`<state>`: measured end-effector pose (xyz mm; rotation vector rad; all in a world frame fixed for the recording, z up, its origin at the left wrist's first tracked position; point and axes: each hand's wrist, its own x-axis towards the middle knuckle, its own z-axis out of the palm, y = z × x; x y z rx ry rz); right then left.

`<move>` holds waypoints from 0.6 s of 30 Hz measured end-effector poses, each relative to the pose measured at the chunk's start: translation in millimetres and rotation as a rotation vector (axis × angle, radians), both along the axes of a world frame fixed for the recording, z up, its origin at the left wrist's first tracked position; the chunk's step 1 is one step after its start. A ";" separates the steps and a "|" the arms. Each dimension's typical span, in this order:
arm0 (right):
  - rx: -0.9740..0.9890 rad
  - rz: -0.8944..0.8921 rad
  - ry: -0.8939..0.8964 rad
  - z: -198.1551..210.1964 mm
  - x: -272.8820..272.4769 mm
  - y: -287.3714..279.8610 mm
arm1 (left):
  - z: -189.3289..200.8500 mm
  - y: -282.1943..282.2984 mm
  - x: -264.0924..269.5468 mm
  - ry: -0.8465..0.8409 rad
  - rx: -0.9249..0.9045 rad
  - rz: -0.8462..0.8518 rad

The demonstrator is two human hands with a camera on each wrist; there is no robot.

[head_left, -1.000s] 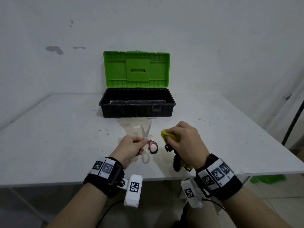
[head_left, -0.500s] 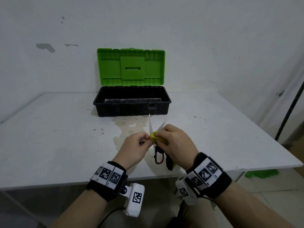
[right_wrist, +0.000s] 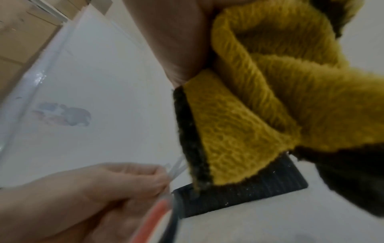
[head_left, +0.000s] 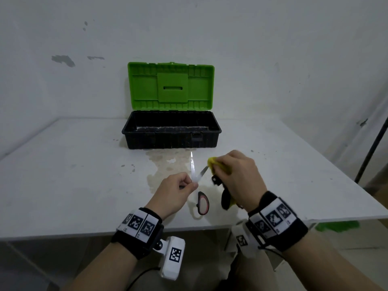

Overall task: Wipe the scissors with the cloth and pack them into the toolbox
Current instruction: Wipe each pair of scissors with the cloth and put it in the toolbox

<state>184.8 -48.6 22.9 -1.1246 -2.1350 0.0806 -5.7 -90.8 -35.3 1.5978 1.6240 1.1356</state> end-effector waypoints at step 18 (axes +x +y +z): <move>-0.065 0.090 -0.061 -16.5 -13.6 -19.4 | 1.6 4.5 3.7 0.038 0.054 -0.047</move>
